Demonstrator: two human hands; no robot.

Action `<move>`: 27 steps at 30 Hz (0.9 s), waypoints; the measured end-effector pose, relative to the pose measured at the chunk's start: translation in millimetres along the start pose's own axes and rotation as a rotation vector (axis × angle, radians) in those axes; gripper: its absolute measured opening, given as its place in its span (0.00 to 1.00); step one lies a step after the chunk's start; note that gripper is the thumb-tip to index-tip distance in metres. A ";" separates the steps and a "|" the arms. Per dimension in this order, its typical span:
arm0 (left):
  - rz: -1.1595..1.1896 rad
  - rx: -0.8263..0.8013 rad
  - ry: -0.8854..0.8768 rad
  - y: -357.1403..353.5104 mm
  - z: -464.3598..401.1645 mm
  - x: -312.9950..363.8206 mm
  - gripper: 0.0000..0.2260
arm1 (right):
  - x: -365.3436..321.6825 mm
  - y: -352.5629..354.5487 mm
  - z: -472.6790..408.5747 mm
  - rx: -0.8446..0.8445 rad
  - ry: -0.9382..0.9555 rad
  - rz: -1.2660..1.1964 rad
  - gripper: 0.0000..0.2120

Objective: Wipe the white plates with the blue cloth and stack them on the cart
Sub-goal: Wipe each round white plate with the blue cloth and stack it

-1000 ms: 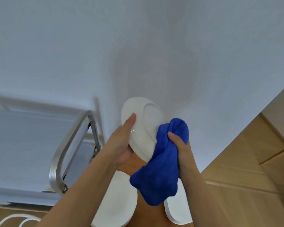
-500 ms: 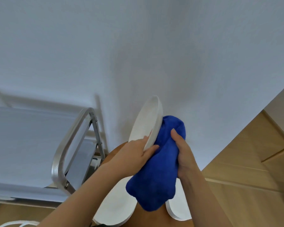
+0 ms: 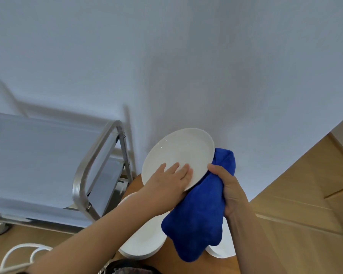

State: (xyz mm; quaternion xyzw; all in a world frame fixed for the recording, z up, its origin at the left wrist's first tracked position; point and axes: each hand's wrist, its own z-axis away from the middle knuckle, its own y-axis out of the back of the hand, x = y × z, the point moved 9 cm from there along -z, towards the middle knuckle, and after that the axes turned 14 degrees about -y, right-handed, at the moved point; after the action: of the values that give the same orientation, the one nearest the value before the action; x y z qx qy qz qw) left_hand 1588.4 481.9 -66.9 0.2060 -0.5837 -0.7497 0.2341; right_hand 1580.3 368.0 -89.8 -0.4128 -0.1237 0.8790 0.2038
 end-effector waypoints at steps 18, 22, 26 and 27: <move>0.828 0.988 0.638 21.7 115.3 -93.5 0.29 | 46.9 51.3 1.0 -0.003 -0.140 -0.013 0.14; 1.982 0.815 0.715 -35.4 85.9 -70.4 0.15 | 54.4 48.0 2.4 -0.050 -0.110 0.039 0.23; 2.113 0.947 0.562 -48.5 87.4 -62.9 0.14 | 25.9 41.3 8.7 -0.039 0.076 0.194 0.16; 2.112 0.970 0.567 -52.5 91.3 -62.6 0.13 | 16.9 41.8 12.2 0.006 0.148 0.282 0.16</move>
State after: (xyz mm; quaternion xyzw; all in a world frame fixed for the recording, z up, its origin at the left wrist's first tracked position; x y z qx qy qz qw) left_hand 1579.9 601.0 -94.4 -0.1505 -0.6140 0.1837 0.7527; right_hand 1550.4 338.1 -109.7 -0.4891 -0.0463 0.8665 0.0882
